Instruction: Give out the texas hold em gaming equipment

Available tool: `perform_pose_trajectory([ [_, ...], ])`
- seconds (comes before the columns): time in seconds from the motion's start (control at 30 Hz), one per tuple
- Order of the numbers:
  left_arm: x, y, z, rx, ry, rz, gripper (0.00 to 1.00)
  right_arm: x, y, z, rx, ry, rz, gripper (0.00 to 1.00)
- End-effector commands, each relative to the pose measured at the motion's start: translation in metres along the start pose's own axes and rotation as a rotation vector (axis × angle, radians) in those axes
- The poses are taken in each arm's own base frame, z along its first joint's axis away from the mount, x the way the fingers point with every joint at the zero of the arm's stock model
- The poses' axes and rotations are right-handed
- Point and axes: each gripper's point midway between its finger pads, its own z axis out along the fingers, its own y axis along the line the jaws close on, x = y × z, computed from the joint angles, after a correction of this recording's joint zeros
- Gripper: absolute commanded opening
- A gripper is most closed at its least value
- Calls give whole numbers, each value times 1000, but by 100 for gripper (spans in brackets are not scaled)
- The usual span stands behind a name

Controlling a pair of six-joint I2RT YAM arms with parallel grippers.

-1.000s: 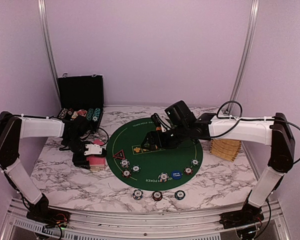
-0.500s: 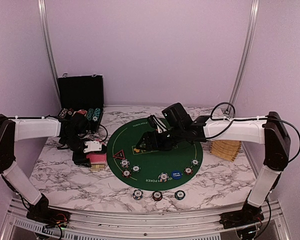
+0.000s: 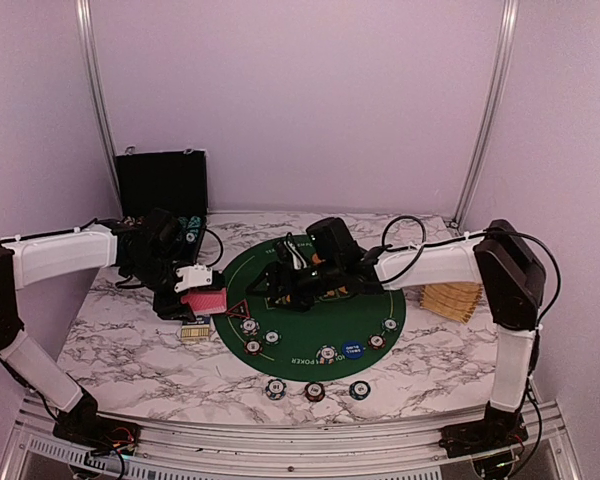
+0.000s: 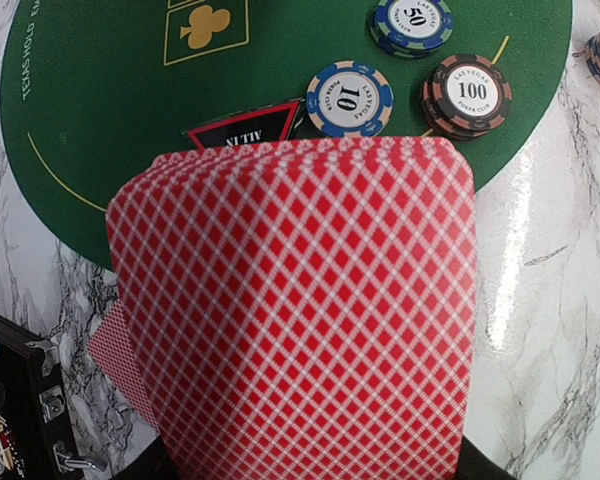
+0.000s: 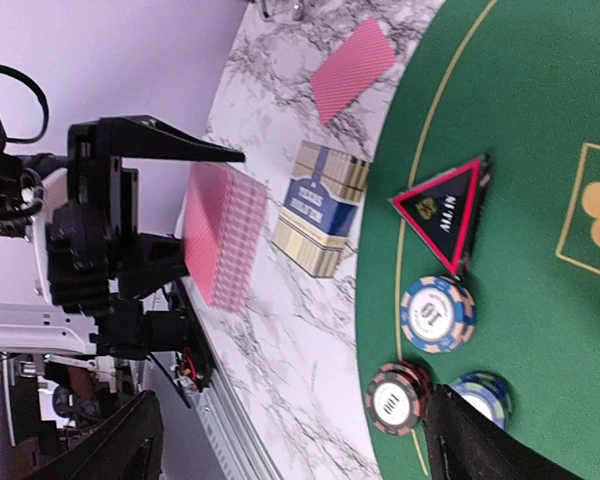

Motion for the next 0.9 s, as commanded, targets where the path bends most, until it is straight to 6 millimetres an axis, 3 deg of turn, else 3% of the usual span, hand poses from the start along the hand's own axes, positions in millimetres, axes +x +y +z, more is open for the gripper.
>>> perform_pose_trajectory([
  [0.0,-15,0,-13,1,-31,-3,3,-22,47,8,-181,-28,-4,87],
  [0.37,-31,5,-17,-14,-44,11,3,-20,48,31,-268,9,71,80],
  [0.87,-35,5,-14,-19,-30,25,1,-25,62,48,-376,27,114,65],
])
